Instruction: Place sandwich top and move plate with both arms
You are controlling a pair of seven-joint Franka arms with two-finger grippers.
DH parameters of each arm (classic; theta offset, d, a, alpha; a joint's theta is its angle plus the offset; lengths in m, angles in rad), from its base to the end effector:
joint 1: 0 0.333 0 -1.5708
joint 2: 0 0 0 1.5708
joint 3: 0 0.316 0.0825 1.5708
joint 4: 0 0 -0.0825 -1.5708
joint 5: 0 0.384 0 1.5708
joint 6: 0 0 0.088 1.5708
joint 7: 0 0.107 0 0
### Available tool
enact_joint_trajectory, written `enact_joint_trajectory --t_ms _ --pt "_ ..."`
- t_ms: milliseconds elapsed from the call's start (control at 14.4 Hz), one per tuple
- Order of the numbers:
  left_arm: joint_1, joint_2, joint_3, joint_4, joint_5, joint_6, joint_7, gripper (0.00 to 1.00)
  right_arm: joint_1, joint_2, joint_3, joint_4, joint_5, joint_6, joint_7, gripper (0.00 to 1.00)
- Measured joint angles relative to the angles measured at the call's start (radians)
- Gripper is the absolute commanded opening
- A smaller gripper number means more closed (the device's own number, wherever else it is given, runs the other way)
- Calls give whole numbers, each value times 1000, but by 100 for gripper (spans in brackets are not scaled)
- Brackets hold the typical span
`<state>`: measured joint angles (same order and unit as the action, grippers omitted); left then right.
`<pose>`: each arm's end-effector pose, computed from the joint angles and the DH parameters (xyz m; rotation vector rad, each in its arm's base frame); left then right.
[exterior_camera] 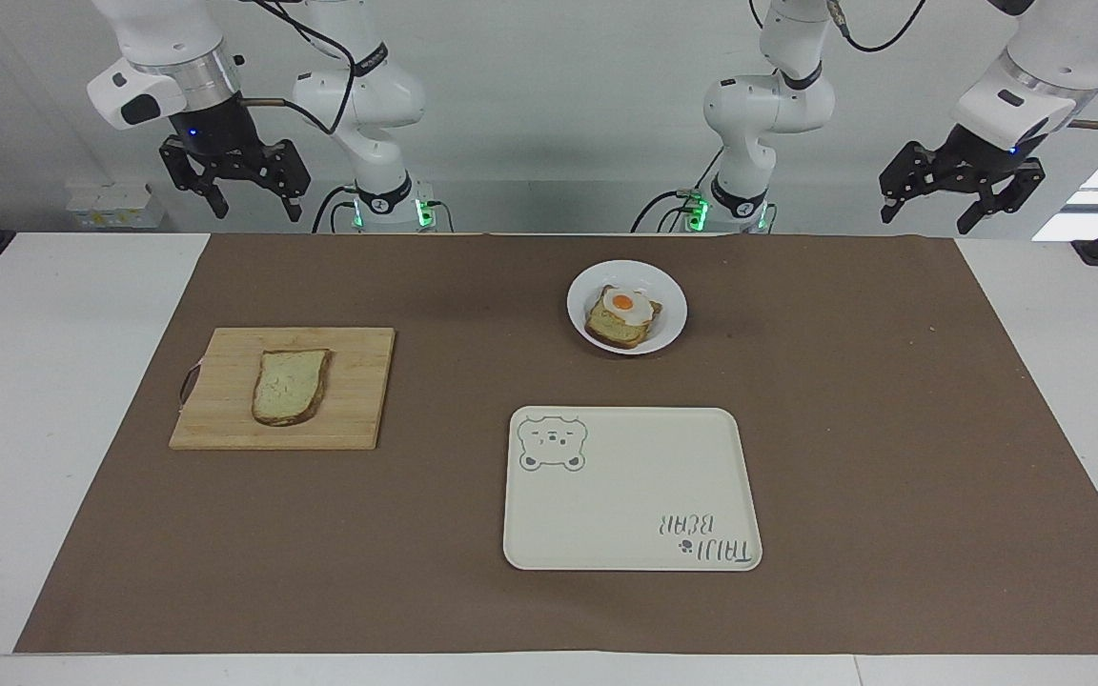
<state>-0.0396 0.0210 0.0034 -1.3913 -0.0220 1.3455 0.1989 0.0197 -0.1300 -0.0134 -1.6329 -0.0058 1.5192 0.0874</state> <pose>0.5355 -0.0221 0.6767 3.0908 -0.3716 -0.1009 0.5081 0.0020 0.6598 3.1356 -0.1276 0.0258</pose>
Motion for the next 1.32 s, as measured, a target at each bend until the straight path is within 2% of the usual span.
enact_joint_trajectory --t_ms 1321 --pt "-7 0 -16 -6 2 -9 -21 100 -4 0 -4 0 0 -2 0 100"
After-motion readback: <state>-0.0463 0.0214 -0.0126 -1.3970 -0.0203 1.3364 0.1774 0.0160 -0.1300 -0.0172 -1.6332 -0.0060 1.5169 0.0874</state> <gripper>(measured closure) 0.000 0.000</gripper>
